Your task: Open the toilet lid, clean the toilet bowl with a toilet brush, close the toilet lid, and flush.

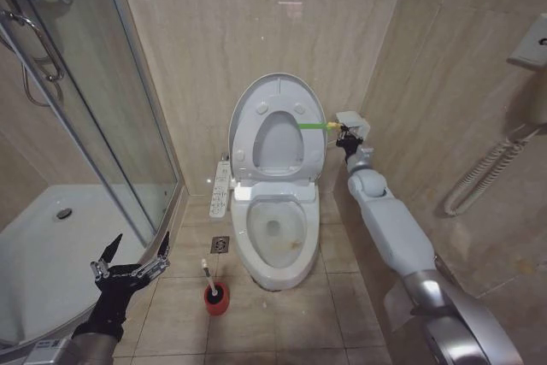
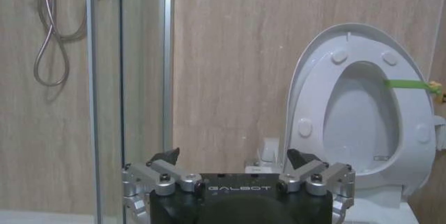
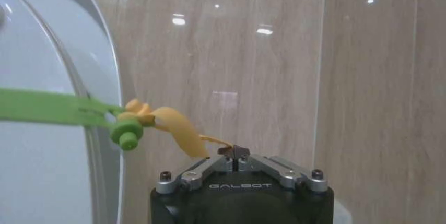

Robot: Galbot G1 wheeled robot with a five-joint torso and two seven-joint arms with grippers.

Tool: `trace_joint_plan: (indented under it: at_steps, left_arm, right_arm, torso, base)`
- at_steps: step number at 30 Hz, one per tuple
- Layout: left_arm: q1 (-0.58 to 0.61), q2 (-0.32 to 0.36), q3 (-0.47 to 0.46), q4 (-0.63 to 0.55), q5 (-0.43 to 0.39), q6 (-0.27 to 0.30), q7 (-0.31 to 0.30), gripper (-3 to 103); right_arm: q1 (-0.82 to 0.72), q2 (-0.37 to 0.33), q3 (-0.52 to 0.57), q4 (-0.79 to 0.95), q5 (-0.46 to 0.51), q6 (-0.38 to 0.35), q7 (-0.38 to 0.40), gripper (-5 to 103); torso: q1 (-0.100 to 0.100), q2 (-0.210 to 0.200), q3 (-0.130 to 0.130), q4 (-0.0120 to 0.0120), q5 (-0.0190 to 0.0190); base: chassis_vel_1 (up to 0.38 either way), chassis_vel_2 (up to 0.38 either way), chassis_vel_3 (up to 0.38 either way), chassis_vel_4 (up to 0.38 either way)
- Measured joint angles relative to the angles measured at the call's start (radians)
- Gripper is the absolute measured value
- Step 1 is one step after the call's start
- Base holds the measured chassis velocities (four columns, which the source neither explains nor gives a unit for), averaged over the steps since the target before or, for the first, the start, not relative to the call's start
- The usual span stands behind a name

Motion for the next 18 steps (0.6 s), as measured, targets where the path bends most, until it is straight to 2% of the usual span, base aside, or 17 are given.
trace_joint_plan:
  at_steps: [18]
  left_arm:
    - [0.000,0.000,0.000,0.000,0.000,0.000,0.000,100]
  right_arm:
    - [0.110,0.025,-0.038,-0.092,-0.006,0.004,0.001,0]
  torso:
    - [0.000,0.000,0.000,0.0001,-0.0001]
  base:
    - [0.000,0.000,0.000,0.000]
